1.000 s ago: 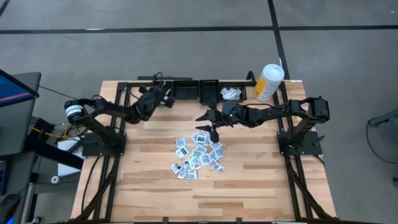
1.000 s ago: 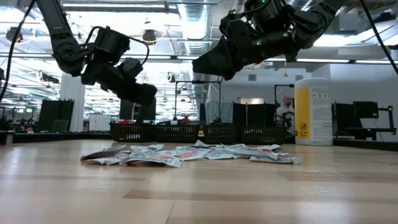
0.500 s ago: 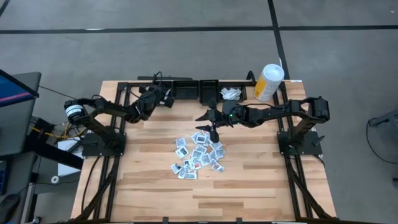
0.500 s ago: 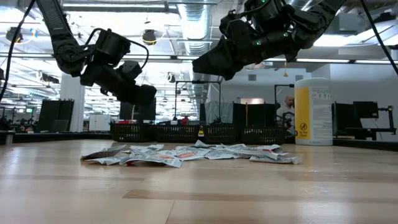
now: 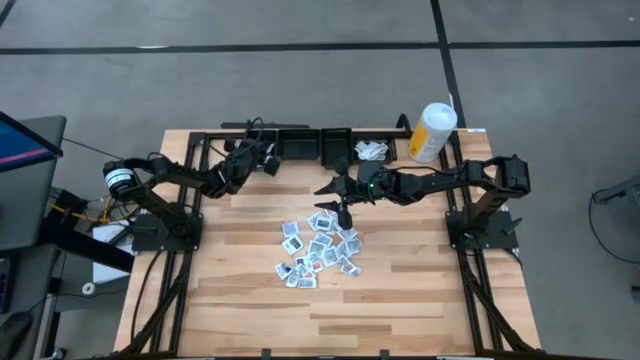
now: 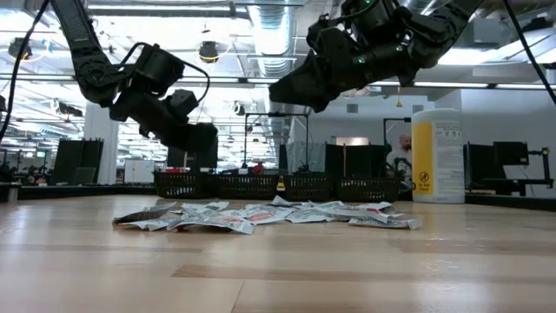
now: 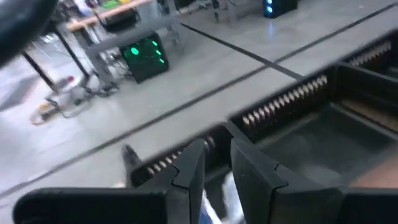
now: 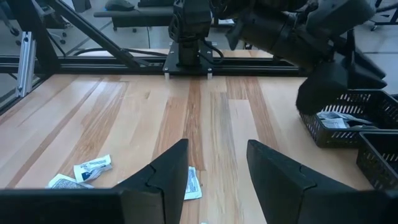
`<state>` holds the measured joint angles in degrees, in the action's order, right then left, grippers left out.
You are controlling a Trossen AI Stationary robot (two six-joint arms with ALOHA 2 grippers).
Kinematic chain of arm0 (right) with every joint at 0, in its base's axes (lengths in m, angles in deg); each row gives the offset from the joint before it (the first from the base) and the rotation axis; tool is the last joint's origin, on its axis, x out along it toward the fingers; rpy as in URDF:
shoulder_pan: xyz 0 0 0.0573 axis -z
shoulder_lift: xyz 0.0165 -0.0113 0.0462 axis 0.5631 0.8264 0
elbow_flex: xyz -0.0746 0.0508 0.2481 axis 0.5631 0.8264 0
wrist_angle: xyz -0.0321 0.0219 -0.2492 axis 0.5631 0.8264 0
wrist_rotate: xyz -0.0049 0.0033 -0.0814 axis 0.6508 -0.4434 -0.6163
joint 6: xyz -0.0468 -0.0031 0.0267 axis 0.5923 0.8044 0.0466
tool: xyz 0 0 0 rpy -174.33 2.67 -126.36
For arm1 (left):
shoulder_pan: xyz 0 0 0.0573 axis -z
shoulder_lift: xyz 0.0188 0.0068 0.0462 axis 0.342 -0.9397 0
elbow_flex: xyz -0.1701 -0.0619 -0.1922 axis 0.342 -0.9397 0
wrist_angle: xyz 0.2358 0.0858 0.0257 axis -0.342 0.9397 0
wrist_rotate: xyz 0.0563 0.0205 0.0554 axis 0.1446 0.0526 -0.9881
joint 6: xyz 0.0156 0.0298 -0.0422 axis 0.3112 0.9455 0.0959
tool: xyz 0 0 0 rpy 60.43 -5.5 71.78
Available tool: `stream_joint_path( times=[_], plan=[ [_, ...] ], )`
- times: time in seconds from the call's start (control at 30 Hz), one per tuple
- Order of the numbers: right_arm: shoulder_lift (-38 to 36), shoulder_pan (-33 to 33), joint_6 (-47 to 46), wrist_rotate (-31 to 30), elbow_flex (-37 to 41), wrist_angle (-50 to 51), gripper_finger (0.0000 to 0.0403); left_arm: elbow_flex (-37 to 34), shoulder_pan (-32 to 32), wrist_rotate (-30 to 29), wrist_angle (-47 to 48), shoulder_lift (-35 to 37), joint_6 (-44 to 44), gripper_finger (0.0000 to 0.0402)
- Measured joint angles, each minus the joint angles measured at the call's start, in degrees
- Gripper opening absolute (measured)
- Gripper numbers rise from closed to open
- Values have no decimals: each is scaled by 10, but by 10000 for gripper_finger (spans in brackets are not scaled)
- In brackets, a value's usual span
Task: Pick & Place First Aid Supplies
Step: Put the blue alcohol pad into the left black bin
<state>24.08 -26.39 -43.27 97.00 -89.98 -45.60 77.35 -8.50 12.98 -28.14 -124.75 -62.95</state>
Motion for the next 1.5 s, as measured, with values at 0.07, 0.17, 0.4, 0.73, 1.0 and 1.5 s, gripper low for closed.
stream_joint_path(
  times=[0.07, 0.17, 0.4, 0.73, 1.0, 1.5],
  plan=[
    [0, 0, 0, 0, 0, 6, 159, 0, 4, 34, 15, 0, -15, 81],
    [0, 1, 2, 0, 0, 17, 157, 0, 16, 117, 37, 0, -31, 81],
    [0, 1, 6, 0, 0, 32, 151, 0, 77, 373, 54, 0, -33, 81],
    [0, 1, 6, 0, 0, 32, 148, -43, 157, 497, 52, 0, 31, 80],
    [0, 1, 9, 1, 0, 39, 148, -45, 177, 497, 45, 0, 26, 80],
    [0, -12, 125, 3, 1, 184, 134, -45, 276, 597, 40, 0, 23, 79]
  ],
)
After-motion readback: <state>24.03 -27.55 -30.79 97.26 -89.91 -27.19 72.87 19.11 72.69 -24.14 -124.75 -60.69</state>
